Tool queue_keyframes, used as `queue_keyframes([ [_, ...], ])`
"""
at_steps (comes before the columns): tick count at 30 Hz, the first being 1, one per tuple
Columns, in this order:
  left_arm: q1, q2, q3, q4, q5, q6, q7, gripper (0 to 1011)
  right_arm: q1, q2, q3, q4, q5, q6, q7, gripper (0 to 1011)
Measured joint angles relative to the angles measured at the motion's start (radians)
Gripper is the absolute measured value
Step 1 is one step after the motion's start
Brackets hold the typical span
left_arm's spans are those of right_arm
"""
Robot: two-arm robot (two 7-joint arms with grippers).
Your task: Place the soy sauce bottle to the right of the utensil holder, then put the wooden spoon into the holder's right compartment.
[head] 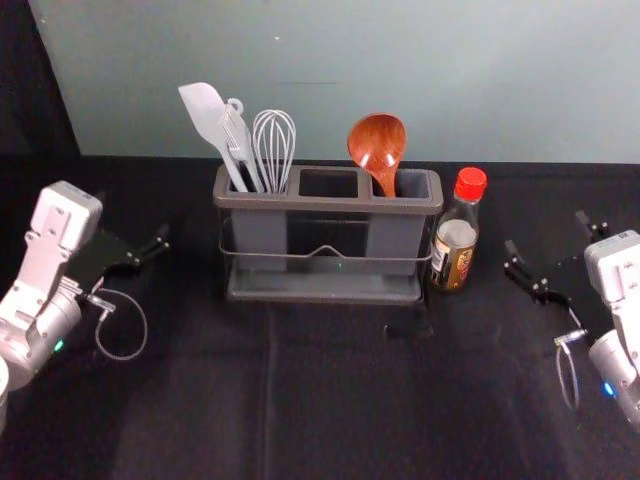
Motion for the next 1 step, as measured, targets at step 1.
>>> queue_keyframes([
  [1,0.0,0.0,0.0,0.0,0.0,0.0,0.0,1005,0.0,0.0,0.0,0.0,0.0,0.0,0.0,1004],
])
